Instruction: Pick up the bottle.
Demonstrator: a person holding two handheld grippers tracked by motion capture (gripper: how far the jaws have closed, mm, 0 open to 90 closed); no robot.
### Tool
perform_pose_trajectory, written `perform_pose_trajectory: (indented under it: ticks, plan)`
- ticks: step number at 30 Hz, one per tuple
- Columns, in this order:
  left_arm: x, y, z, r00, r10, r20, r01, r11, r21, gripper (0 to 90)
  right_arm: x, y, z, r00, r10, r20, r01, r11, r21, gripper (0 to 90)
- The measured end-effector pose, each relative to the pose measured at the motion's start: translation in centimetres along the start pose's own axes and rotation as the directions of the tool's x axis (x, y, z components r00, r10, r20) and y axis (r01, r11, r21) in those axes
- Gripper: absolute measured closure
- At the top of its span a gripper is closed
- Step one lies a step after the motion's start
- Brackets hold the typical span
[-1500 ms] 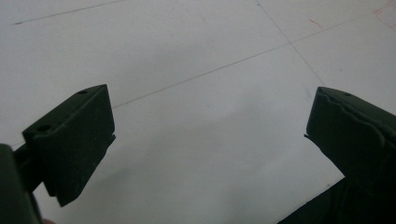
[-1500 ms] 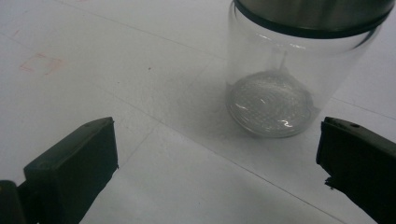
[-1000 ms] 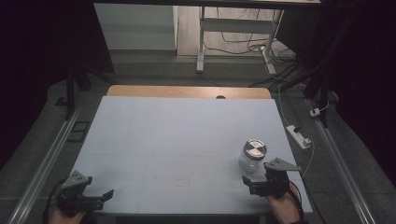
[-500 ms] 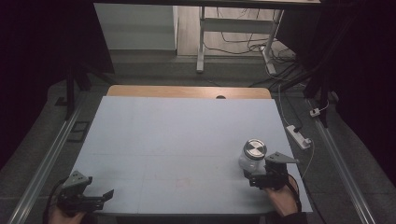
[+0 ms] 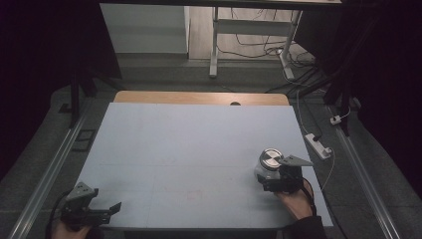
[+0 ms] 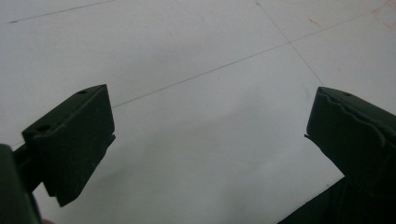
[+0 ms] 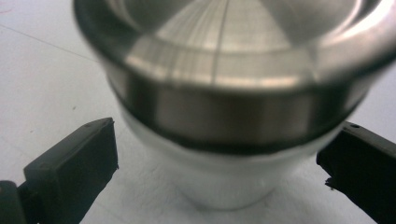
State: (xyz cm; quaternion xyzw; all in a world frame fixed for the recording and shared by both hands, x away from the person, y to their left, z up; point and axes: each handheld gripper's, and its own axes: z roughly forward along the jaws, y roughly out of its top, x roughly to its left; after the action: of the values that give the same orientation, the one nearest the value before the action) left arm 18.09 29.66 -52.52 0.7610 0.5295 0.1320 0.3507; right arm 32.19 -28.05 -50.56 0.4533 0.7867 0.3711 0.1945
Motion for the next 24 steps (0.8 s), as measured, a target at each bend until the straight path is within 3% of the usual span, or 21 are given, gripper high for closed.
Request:
perform_pose_trajectory:
  ticks: [13, 16, 20, 24]
  plan:
    - [0.0, 0.0, 0.0, 1.0, 0.0, 0.003, 0.0, 1.0, 0.0, 1.9, -0.11, 0.62, 1.0, 0.9998, -0.017, 0.01, 0.017, 0.999, -0.028, 0.2]
    - [0.01, 0.0, 0.0, 1.0, 0.0, 0.003, 0.0, 1.0, 0.0, 1.9, -0.22, 0.68, 1.06, 0.9995, -0.02, 0.023, 0.021, 0.999, -0.034, 5.2]
    - [0.0, 0.0, 0.0, 1.0, 0.001, 0.004, -0.001, 1.0, 0.0, 1.9, -0.43, 0.71, 1.05, 0.9996, -0.024, -0.013, 0.023, 0.999, -0.04, 12.6]
    - [-0.02, 0.0, 0.0, 1.0, 0.001, 0.004, -0.001, 1.0, -0.001, 1.9, -0.22, 0.81, 0.92, 0.9986, -0.052, 0.006, 0.052, 0.998, -0.038, 13.8]
